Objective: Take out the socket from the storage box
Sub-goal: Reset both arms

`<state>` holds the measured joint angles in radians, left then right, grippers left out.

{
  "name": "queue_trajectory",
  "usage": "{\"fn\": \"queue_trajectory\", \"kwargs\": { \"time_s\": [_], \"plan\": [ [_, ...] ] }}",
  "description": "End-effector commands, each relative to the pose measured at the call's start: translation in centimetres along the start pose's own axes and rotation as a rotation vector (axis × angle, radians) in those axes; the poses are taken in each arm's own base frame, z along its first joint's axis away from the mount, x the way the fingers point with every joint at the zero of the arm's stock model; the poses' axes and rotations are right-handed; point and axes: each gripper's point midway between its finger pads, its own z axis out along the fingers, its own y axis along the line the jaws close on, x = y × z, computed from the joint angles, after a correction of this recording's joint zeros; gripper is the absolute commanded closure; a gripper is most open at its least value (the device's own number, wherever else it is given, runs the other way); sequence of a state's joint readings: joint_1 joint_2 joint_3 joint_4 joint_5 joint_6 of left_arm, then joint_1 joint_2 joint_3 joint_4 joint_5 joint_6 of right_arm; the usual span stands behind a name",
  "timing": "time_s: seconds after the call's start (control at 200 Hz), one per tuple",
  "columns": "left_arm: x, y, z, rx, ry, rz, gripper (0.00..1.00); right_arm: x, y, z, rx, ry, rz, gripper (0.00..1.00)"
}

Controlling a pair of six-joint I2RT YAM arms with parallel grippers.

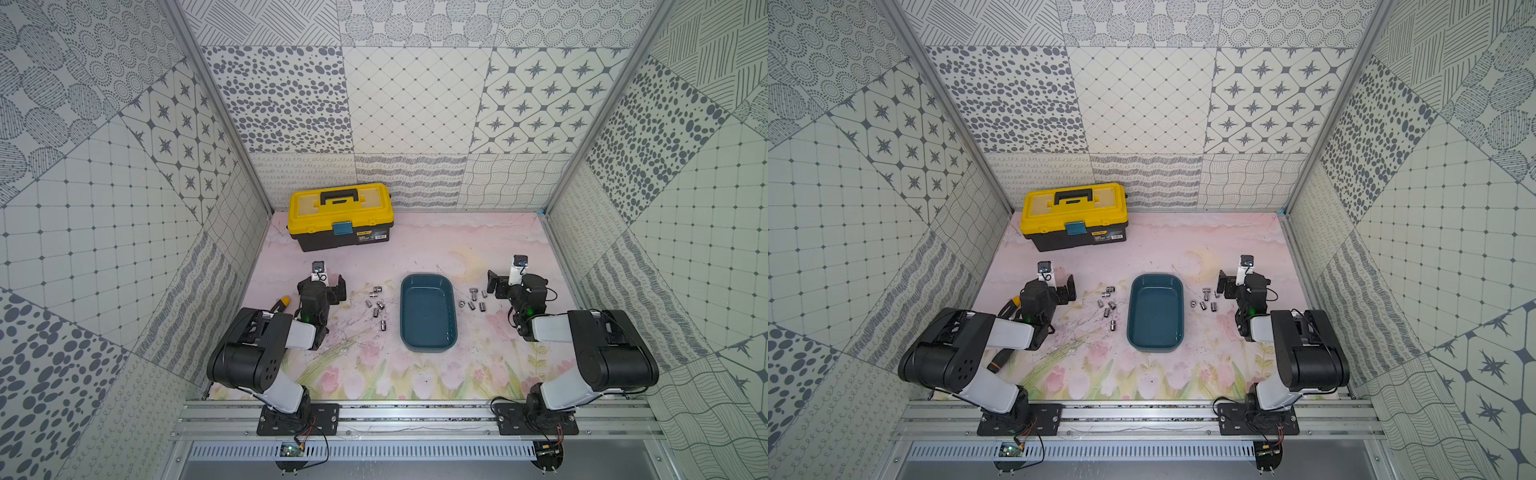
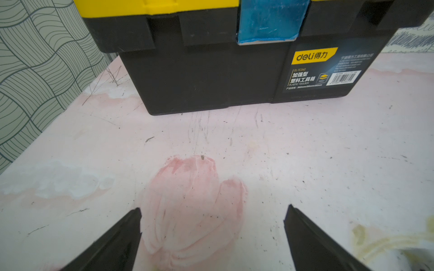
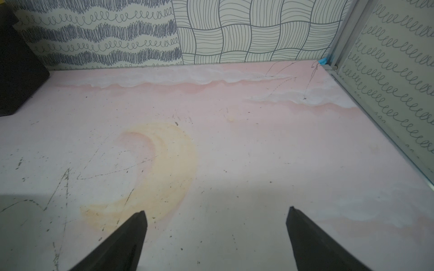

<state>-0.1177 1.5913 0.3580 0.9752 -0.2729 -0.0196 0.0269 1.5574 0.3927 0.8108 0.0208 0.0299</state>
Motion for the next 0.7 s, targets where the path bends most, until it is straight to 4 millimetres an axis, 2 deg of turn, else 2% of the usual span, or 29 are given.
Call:
{"fn": "queue_trajectory", "kwargs": {
  "time_s": [0.0, 0.69],
  "plan": [
    [-0.25, 0.18, 0.16, -0.01, -0.005, -0.007, 0.01, -1.55, -0.1, 0.18, 0.013, -0.046, 0.005, 0.02],
    [-0.32, -0.08, 0.2, 0.004, -0.004, -0.005, 0.01, -1.55, -0.06, 0.2, 0.012, -0.046, 0.005, 0.02]
  ]
}}
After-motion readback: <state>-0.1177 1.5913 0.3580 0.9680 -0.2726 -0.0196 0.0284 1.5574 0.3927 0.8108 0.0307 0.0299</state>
